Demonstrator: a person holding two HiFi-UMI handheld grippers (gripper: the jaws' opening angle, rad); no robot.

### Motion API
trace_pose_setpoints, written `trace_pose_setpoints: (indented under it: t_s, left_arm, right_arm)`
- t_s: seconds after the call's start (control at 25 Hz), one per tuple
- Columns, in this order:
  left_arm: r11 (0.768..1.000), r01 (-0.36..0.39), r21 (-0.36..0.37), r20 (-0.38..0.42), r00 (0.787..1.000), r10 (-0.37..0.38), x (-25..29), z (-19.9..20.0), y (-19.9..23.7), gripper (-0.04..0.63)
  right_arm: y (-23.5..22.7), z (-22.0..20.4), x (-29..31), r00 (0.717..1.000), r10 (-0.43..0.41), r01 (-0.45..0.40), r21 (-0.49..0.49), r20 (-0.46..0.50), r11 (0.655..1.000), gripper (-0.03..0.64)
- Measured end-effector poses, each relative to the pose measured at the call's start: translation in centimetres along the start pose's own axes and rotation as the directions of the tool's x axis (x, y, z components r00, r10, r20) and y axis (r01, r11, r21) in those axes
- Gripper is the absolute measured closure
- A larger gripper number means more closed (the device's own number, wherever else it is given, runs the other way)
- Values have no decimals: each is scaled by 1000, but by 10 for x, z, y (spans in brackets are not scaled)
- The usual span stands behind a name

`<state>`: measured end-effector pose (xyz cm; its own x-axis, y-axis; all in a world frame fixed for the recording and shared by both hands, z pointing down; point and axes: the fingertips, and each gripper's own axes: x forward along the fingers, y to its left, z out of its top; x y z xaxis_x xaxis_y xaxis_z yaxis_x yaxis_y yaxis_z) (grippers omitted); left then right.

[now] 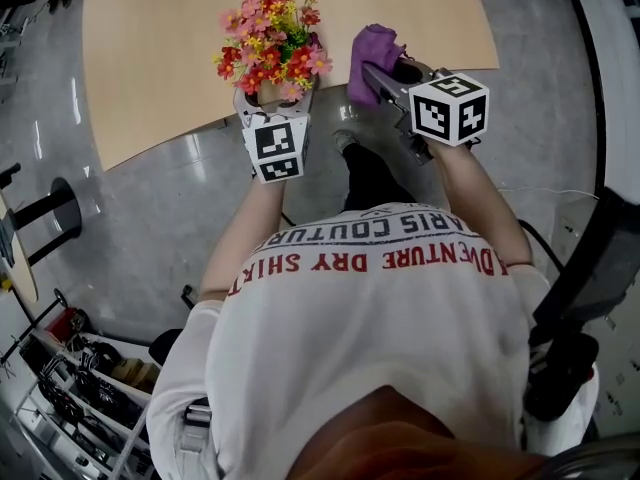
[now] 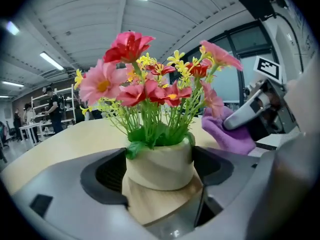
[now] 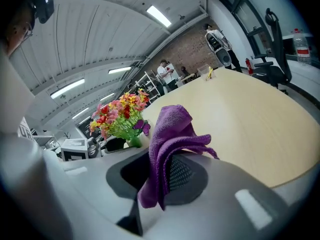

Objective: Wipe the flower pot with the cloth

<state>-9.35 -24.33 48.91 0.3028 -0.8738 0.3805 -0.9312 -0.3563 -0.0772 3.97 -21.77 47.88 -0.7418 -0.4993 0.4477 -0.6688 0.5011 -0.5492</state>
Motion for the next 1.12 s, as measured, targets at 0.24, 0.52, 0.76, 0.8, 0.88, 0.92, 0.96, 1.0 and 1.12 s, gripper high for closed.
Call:
trace_pose_setpoints:
  t_s: [0.24, 0.52, 0.76, 0.8, 0.88, 0.92, 0.96, 1.0, 1.12]
  left_arm:
    - [980, 185, 69, 6, 983, -185, -10, 7, 2, 173]
    - [930, 341, 136, -53, 940, -337, -9, -8, 7, 192]
    - [932, 342, 121, -45, 940, -339, -11, -4, 5, 191]
    - [931, 345, 120, -45, 939, -342, -11, -3, 6, 192]
    - [929, 351, 119, -47, 936, -348, -6, -3, 7, 192]
    - [928, 354, 118, -47, 935, -351, -5, -4, 8, 192]
    - [927, 357, 118, -47, 934, -354, -5, -3, 8, 192]
    - [925, 361, 118, -46, 933, -358, -7, -3, 7, 192]
    - [922, 369, 116, -47, 929, -366, -5, -2, 10, 192]
  right_arm:
    - [23, 24, 11, 996, 86, -86, -50, -6, 995, 574]
    - [23, 41, 31, 992, 130, -130, -97, -8, 987, 574]
    - [28, 50, 48, 983, 168, -178, -165, -72, 970, 574]
    - [28, 49, 51, 980, 177, -191, -169, -91, 967, 574]
    - [26, 47, 60, 972, 199, -219, -167, -125, 961, 574]
    - [25, 45, 63, 968, 207, -229, -165, -142, 959, 574]
    - [24, 43, 65, 965, 207, -233, -165, -159, 959, 574]
    - [22, 40, 66, 964, 199, -229, -167, -179, 959, 574]
    - [9, 28, 78, 956, 129, -187, -210, -264, 960, 574]
